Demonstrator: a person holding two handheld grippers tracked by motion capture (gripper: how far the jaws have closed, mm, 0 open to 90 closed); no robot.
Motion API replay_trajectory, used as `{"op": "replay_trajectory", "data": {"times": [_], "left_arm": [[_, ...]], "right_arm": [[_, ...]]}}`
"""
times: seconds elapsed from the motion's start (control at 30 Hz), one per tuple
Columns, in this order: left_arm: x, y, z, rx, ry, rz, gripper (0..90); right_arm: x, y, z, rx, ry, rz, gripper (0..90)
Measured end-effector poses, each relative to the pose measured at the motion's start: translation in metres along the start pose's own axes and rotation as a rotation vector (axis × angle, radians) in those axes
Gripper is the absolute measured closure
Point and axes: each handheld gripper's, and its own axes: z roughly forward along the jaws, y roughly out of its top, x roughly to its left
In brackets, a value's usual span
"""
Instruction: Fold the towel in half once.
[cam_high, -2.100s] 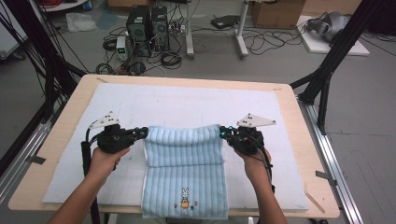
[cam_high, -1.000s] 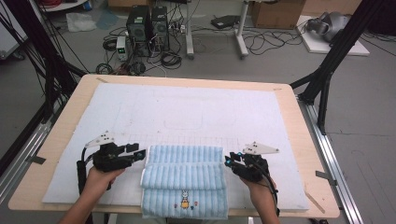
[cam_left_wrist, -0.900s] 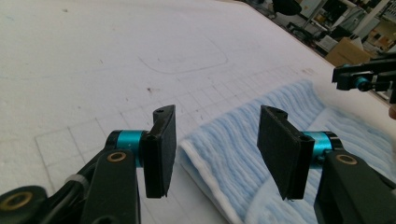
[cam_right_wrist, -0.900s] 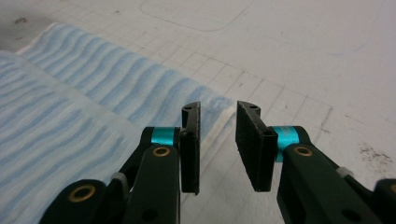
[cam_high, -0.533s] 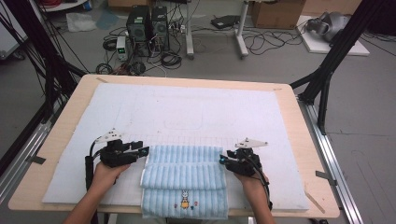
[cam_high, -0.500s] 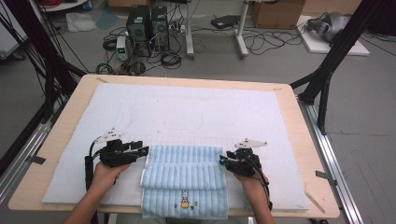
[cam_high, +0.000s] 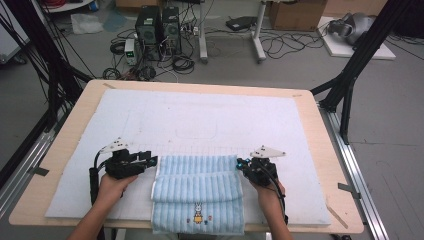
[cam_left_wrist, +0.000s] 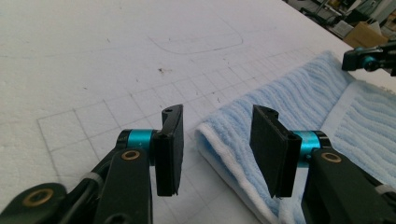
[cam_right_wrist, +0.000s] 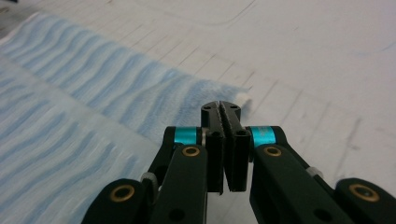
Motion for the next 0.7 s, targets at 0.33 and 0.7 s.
{"op": "replay_trajectory", "data": {"times": [0.33,0.7], "left_arm": [[-0.002,-0.001,0.002,0.017,-0.022,0.016,65.1],[-0.017,0.0,0.019,0.123,-0.009,0.032,61.8]], "right_arm": [[-0.004,-0.001,0.003,-0.041,-0.044,0.038,78.1],[-0.007,-0.003,-0.003,-0.049,-0.041,0.053,74.3]]}}
